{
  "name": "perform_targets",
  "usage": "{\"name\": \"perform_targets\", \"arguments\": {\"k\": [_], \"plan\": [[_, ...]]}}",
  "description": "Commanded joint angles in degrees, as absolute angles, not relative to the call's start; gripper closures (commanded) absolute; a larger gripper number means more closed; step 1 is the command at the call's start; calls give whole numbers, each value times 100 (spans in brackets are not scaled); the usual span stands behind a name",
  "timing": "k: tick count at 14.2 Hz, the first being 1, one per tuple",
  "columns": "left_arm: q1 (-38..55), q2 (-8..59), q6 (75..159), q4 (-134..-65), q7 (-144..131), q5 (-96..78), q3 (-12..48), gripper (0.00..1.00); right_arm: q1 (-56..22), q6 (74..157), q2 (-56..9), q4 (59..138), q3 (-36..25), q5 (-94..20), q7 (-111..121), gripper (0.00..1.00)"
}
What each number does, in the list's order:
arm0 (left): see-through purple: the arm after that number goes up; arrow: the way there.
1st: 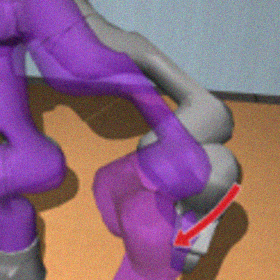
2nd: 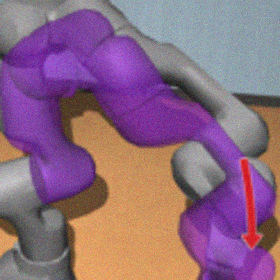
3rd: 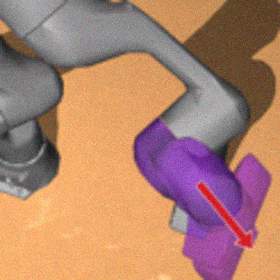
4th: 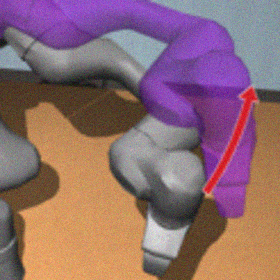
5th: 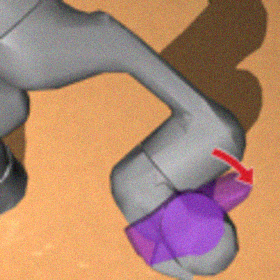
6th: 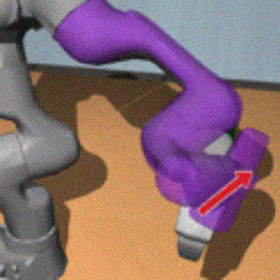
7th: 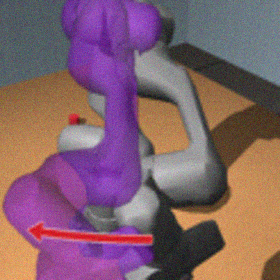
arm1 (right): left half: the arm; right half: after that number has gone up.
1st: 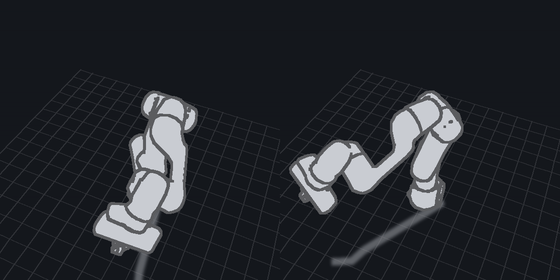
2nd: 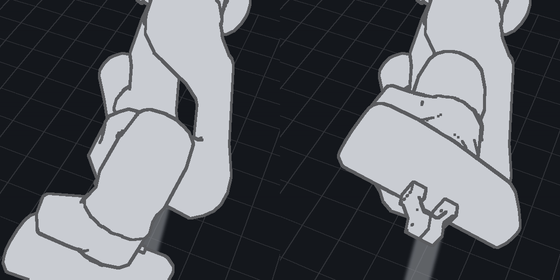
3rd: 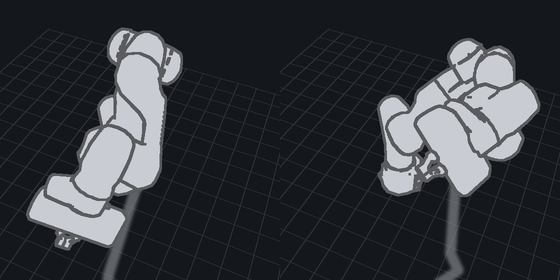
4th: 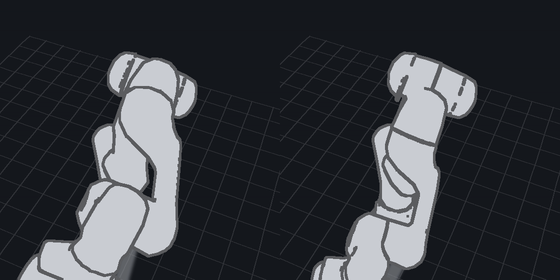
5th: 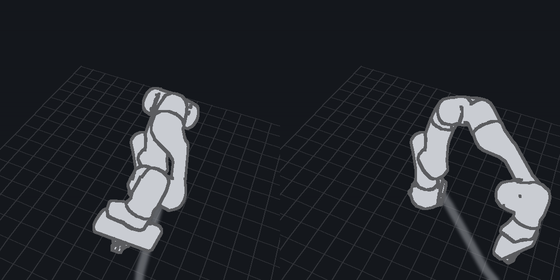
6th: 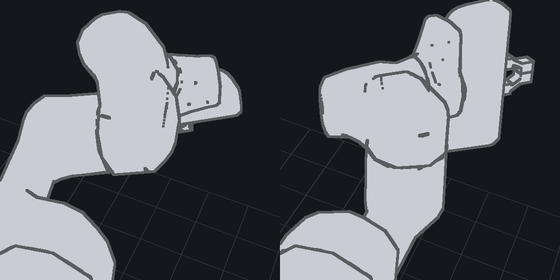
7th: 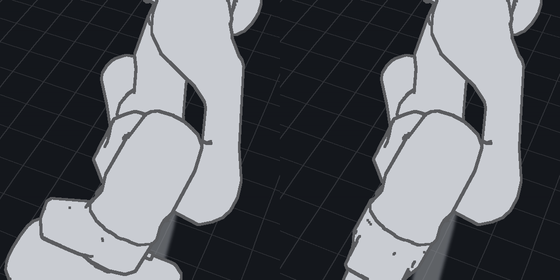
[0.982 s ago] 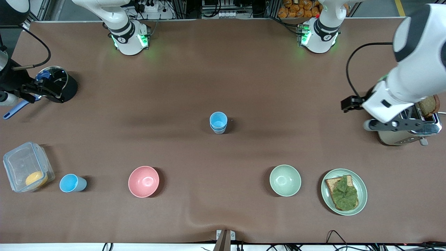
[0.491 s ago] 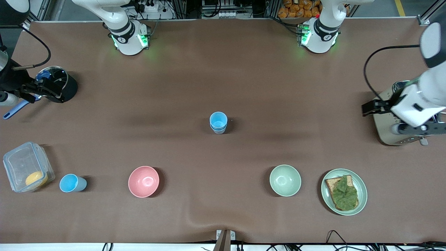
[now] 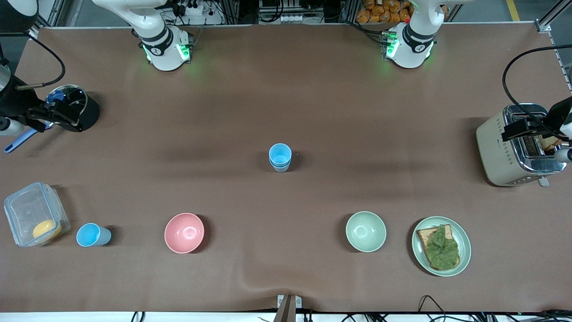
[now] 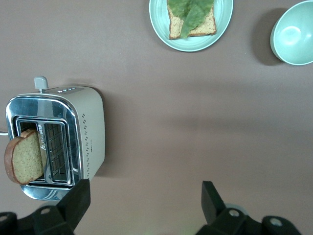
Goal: Stack blue cups with both arms
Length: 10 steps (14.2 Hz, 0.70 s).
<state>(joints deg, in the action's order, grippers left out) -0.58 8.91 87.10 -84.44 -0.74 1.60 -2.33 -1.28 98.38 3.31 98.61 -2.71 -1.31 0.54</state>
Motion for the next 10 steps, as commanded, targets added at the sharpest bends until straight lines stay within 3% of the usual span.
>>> {"name": "perform_targets", "arguments": {"k": [1, 10], "plan": [[-149, 651, 8675, -8613, -280, 26, 60, 0, -35, 9756, 281, 9747, -202, -167, 44, 0], [-289, 633, 8587, -8648, -1231, -35, 589, 0, 0, 9738, 281, 9747, -202, -167, 44, 0]]}}
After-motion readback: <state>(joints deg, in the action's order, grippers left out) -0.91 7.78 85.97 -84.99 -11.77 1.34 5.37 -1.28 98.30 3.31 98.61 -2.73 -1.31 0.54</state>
